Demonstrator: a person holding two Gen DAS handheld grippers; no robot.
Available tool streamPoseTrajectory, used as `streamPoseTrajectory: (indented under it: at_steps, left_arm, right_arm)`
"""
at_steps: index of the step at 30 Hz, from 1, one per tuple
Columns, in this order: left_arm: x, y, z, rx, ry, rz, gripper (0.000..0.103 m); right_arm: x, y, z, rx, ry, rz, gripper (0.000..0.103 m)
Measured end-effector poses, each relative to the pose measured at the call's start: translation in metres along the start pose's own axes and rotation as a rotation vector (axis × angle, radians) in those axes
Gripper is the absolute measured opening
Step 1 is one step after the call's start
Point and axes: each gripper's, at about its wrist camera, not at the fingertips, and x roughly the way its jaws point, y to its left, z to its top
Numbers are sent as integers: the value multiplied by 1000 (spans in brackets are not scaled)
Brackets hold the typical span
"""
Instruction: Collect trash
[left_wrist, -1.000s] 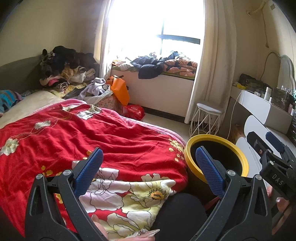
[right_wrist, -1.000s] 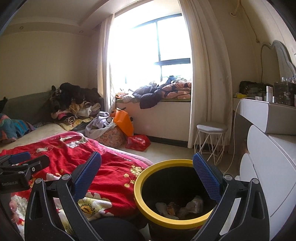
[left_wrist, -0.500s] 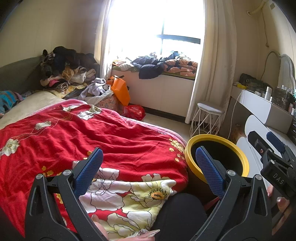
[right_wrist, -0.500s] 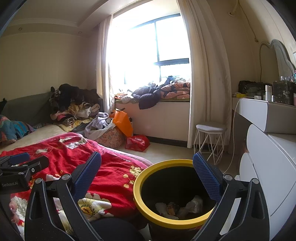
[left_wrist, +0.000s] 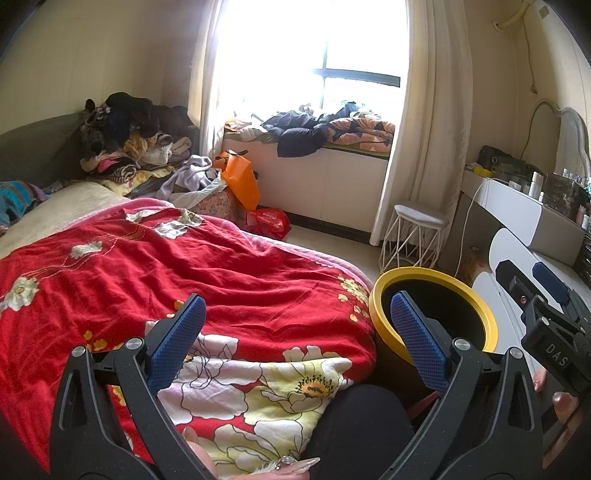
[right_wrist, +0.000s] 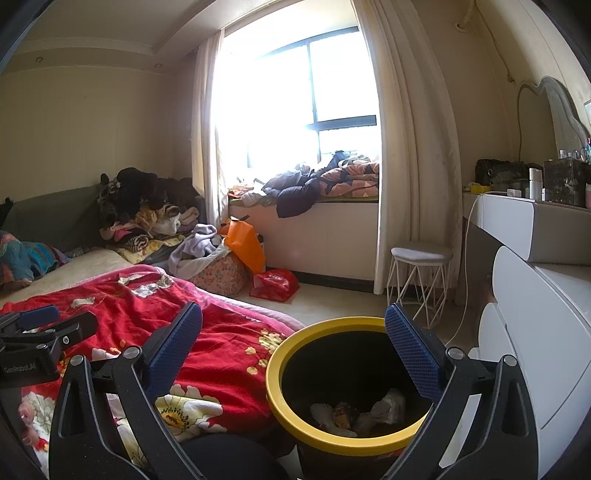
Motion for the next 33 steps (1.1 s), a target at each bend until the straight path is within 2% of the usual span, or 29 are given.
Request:
streamPoseTrajectory:
  at_steps: [11,17,20,23,24,27,29,30,32,33]
  left_arm:
    - [1,0,-1,1,13,12,92]
    - [6,4,-1,-6,32,61,92]
    - [6,14,0,-40,46,76,92]
    - [5,32,2,-93,71,93,92]
    - [5,42,3,-121,84,104,92]
    - [-5,88,2,-222,109,190,92]
    - [-19,131,-3,-280,108,307,92]
    - [-31,163,-11,-315,106,421,92]
    - [-48,205,-28,-366,105,572,92]
    - [-58,232,-40,-405,117,663,92]
  right_arm:
    - [0,0,0,2,-3,0,97]
    - [3,6,8,2,-7,18,97]
    - [8,16,16,-15,0,53,97]
    - [17,36,30,-36,4,126,97]
    - [24,51,36,-48,16,178,97]
    - [45,96,47,-85,67,320,97]
    - [63,141,48,-131,134,424,97]
    - [74,173,46,-162,186,486,97]
    - [95,236,33,-234,317,614,97]
    - [95,236,33,-234,317,614,97]
